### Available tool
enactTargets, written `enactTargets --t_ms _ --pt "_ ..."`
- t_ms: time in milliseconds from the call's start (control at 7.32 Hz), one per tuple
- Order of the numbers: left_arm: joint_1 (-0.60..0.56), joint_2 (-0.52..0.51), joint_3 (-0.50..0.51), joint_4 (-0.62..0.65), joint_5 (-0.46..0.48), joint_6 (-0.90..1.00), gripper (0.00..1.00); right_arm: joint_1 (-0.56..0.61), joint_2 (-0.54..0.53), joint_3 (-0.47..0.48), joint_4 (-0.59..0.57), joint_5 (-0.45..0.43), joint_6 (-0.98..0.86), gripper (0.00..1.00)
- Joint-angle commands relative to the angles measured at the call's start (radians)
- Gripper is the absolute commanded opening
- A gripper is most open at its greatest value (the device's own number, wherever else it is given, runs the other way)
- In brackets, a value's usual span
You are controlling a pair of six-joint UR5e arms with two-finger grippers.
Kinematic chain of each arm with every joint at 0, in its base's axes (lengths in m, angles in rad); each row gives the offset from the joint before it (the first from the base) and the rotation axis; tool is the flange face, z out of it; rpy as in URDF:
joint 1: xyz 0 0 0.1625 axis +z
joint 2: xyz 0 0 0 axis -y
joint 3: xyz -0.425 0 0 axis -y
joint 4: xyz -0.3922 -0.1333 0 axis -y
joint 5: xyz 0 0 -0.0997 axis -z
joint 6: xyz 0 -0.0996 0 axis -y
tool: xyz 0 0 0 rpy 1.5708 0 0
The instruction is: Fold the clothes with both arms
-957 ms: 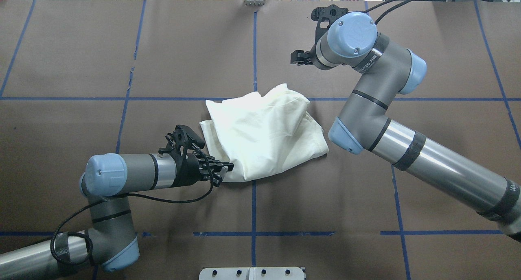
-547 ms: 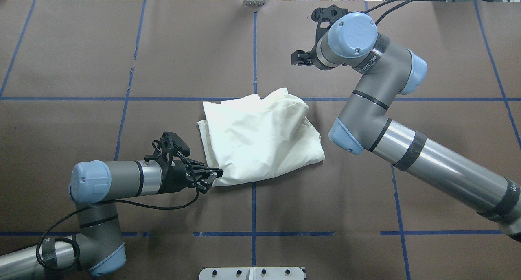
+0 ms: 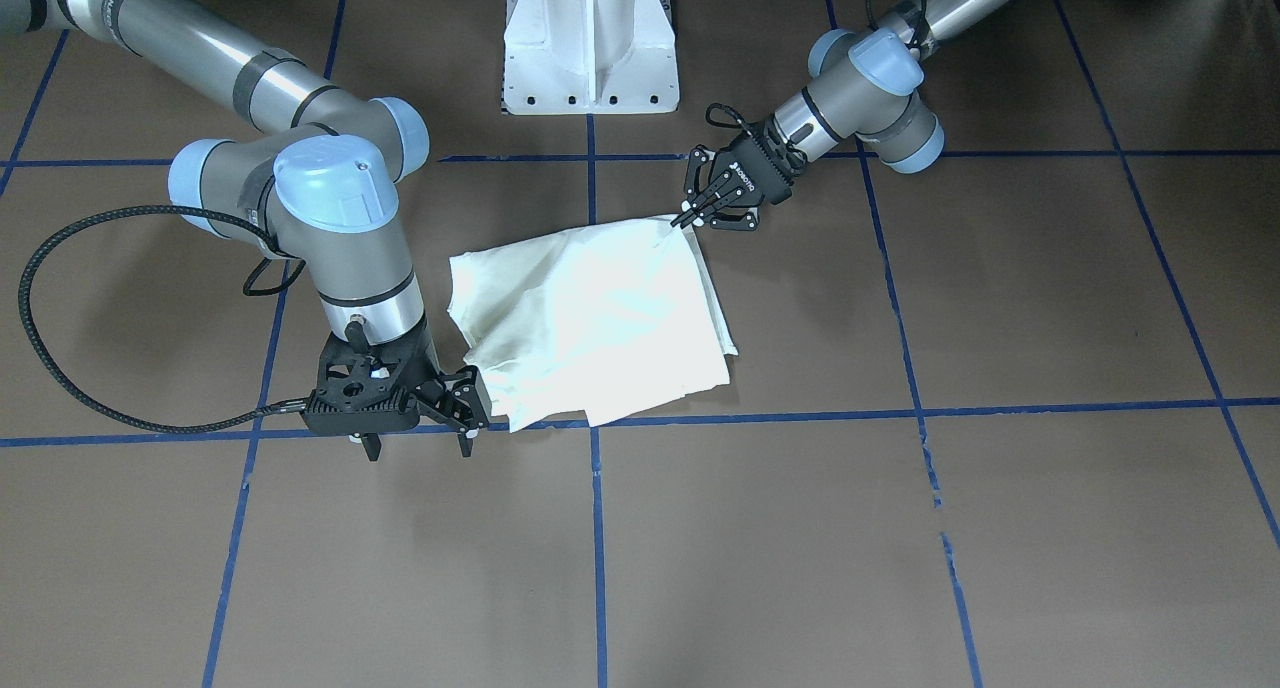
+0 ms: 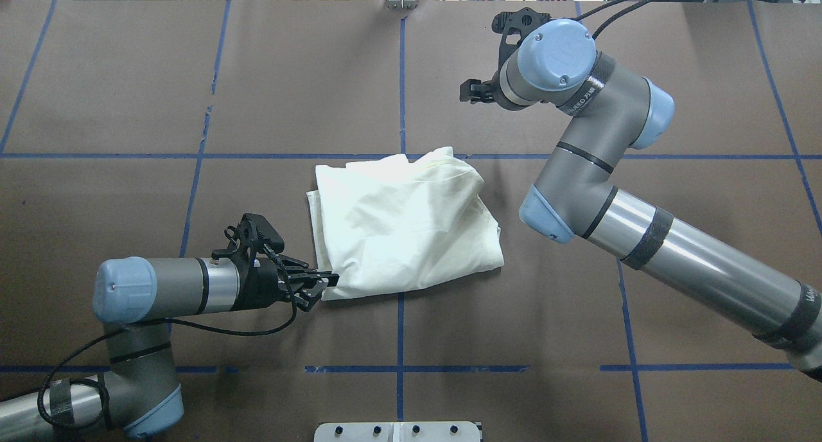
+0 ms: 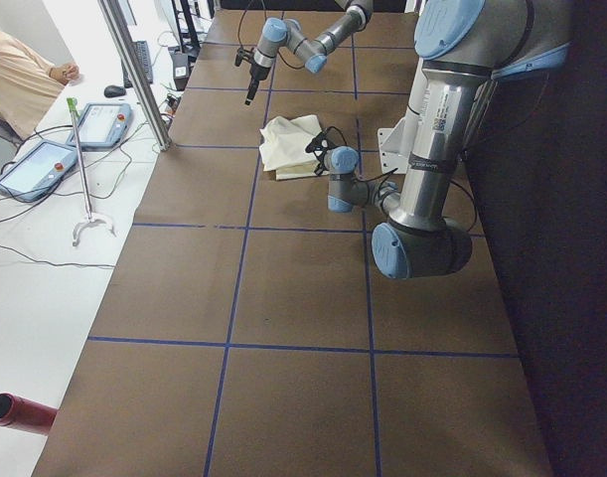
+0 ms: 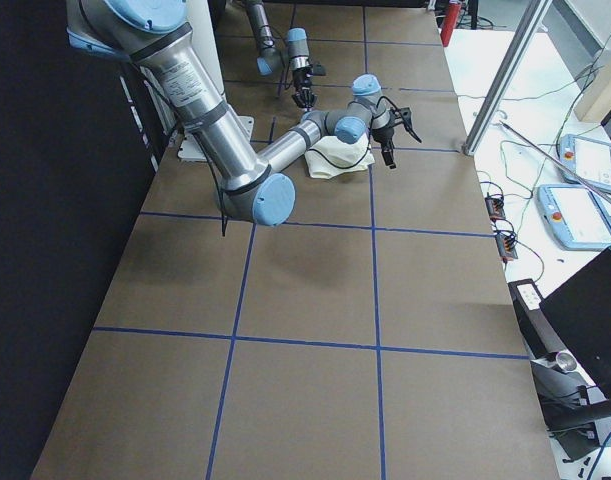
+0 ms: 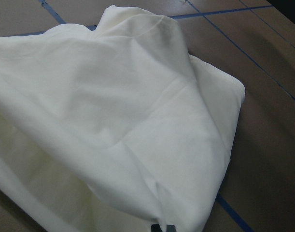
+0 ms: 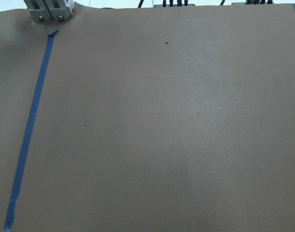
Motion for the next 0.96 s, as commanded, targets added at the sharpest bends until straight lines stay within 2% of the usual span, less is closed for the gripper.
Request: enactTargets --t_ms 0,273,410,683,820 --pt "-0.023 0.023 -0.058 0.002 -0.058 -0.001 1.00 0.001 0.001 0.000 0.001 0.000 0.000 1.00" --pt "-0.054 0.026 -0.134 0.038 -0.087 -0.050 1.00 0.001 0.001 0.000 -0.001 0.000 0.000 1.00" --pt "-0.045 -0.007 -0.129 0.062 -0.086 -0.225 1.00 0.001 0.003 0.001 0.001 0.000 0.002 1.00" --pt "-0.040 -0.095 -0.059 0.062 -0.073 -0.387 1.00 0.001 0.003 0.001 0.001 0.000 0.005 1.00" --pt "-0.038 -0.112 -0.034 0.057 -0.075 -0.529 1.00 0.001 0.001 0.001 0.001 0.000 0.005 1.00"
